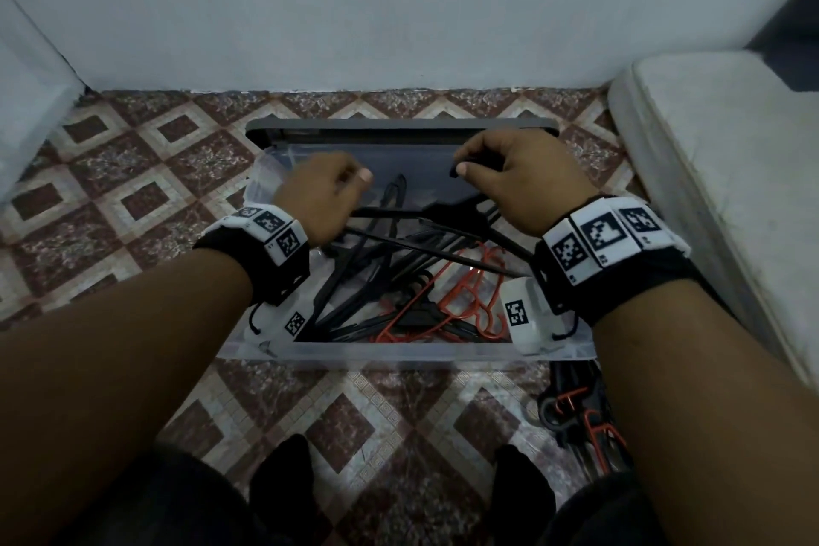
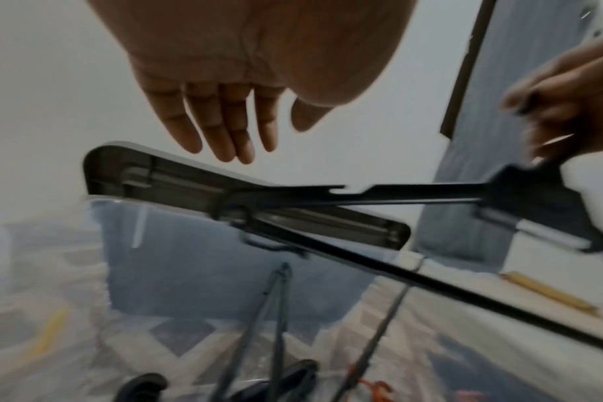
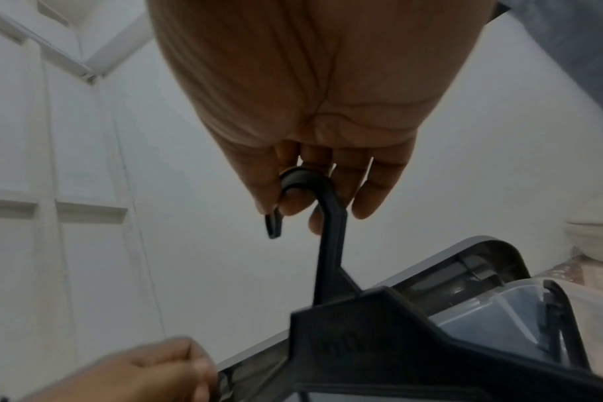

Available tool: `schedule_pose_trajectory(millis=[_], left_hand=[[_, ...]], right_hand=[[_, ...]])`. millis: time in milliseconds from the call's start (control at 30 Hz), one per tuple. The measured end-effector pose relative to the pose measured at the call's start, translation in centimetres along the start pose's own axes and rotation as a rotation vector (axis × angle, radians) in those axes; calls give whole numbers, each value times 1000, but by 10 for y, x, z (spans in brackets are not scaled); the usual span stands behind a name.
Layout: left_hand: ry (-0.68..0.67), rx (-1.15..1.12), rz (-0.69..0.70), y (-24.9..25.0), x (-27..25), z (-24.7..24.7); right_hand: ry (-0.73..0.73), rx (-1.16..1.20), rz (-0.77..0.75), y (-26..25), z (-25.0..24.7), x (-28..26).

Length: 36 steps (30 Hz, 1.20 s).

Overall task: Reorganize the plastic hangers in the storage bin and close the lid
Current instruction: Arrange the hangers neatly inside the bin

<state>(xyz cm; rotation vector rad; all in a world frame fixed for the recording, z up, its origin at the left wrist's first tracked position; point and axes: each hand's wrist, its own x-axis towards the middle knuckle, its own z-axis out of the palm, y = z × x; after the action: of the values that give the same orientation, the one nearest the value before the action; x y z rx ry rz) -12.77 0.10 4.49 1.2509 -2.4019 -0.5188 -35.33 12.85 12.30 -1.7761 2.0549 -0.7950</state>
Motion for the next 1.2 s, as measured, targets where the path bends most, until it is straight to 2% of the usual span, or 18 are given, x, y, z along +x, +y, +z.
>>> schedule_pose_trajectory(millis=[33,67,100,200,267,300,400,500,633,767,900,1000,1100,1200], left_hand=[[95,25,-65,-11,9,1],[124,92,-130,-23,18,5],[61,191,-190,-37,26,11],[-439,450,-297,-66,41,46],[-659,522,-269,-76,43,75],[-699,517,-268,-79,41,88],[-710,424,-362,-86,36,125],[-786,389,-300,-86,28,153],[-709,342,-163,-61,28,143],[-696,331,-98,-25,29,89],[-585,321,-105,-3,21,20],[-447,237,-205,-2,15,-23],[-274,23,-326,-9,5,-46],[-147,-316,-305,-8,-11,-54]], right_hand=[[30,0,19,3,-1,1],[52,-2,39,5,-2,2],[66,-5,57,8,-2,3],[86,6,77,17,-1,7],[106,-9,78,21,0,10],[121,-19,83,23,0,11],[171,-26,116,29,-3,14],[212,-1,142,34,-4,15],[228,1,159,38,-6,14],[302,56,176,39,-14,11],[466,206,149,37,-33,6],[576,395,121,36,-46,0],[704,471,172,39,-56,-5],[792,451,257,43,-61,-7]])
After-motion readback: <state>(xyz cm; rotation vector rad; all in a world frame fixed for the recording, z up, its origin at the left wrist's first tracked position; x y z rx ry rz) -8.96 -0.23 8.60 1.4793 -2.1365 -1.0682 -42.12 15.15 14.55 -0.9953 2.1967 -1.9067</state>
